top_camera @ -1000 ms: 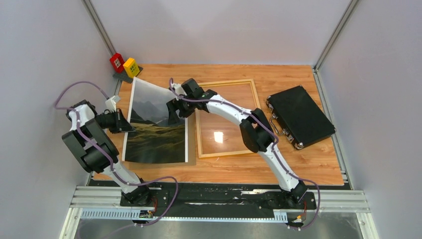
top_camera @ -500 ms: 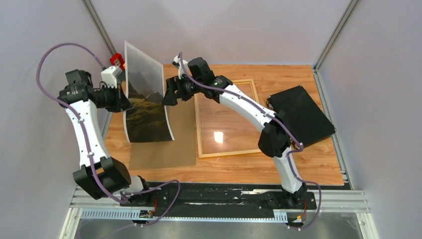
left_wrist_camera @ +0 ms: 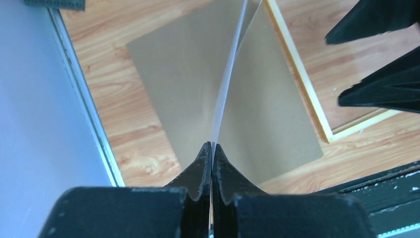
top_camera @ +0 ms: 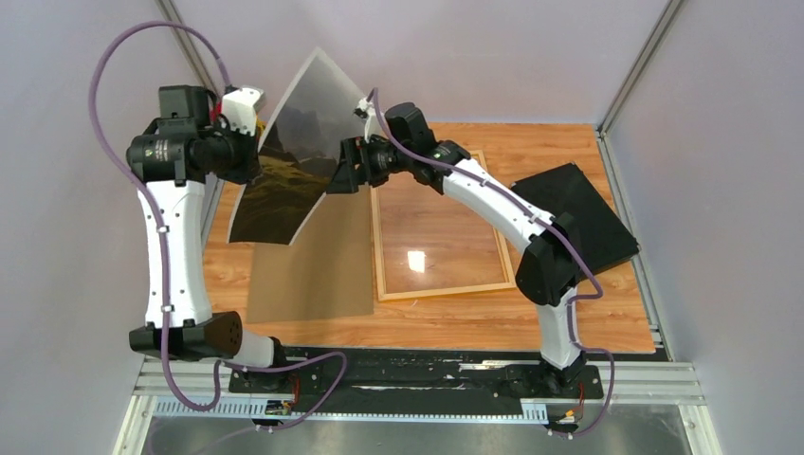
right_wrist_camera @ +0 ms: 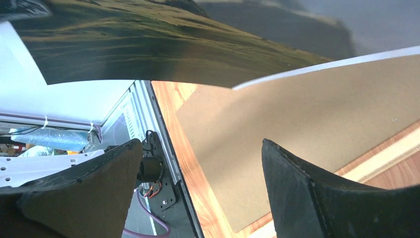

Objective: Put the photo into the frame

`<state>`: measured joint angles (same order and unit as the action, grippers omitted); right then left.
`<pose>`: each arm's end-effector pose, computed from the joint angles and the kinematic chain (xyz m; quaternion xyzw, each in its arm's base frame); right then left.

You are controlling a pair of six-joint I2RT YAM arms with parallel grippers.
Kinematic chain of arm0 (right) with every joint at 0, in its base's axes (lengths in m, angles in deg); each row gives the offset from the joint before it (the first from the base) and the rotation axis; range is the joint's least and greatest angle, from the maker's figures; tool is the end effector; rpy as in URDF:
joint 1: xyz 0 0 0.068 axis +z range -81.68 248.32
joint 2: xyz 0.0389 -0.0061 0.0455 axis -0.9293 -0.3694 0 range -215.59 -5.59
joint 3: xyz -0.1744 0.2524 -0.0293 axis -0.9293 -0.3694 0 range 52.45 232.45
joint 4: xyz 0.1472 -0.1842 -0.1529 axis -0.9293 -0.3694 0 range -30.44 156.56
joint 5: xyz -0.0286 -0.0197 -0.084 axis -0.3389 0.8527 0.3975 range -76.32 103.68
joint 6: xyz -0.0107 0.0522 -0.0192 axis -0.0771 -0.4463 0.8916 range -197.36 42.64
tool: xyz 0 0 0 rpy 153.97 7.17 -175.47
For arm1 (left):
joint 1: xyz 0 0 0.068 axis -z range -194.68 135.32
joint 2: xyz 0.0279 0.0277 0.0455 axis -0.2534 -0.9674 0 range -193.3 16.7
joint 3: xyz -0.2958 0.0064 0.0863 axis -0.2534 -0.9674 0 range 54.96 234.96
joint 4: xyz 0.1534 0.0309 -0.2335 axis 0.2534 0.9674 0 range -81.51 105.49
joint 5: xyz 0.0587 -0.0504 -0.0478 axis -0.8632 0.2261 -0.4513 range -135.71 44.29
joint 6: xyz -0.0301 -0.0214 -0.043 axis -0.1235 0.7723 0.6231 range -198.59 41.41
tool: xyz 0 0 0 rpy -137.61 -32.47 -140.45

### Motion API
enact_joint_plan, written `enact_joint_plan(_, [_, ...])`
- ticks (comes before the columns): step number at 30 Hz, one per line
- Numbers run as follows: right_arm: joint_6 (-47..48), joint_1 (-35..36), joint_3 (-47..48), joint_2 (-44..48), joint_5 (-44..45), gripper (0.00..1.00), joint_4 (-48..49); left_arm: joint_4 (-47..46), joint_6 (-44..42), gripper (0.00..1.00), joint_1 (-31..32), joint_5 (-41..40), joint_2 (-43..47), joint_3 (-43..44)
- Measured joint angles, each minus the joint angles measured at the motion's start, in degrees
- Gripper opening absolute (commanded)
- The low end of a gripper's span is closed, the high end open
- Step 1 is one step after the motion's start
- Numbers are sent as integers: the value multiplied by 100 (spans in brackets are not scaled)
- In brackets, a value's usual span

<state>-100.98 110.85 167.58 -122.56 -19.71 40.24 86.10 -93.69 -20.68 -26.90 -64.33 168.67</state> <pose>0.3672 0.3663 0.3822 -0.2806 0.7863 0.4751 0.2779 0.2434 0.0128 0.5254 0.1347 0.9034 -0.0792 0.3993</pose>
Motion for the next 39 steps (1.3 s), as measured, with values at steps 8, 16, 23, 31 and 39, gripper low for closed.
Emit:
enact_joint_plan(8, [-208, -328, -839, 437, -361, 87, 518, -48, 387, 0, 1355, -1102, -262, -678])
enact_joint_plan(16, [-317, -544, -1738, 892, -483, 88, 979, -227, 769, 0, 1676, -800, -450, -1172])
enact_joint_plan(23, [-350, -623, -2055, 1058, -378, 89, 1257, -415, 999, 0, 2017, -319, -457, -1366])
enact_joint_plan(31, [-361, -625, -2428, 1182, -131, 91, 1458, -1058, 1327, 0, 2282, 118, -494, -1849])
enact_joint_plan(39, [-474, -901, -3215, 1740, 109, 94, 1792, -1816, 1794, 0, 2500, 522, -905, -2131])
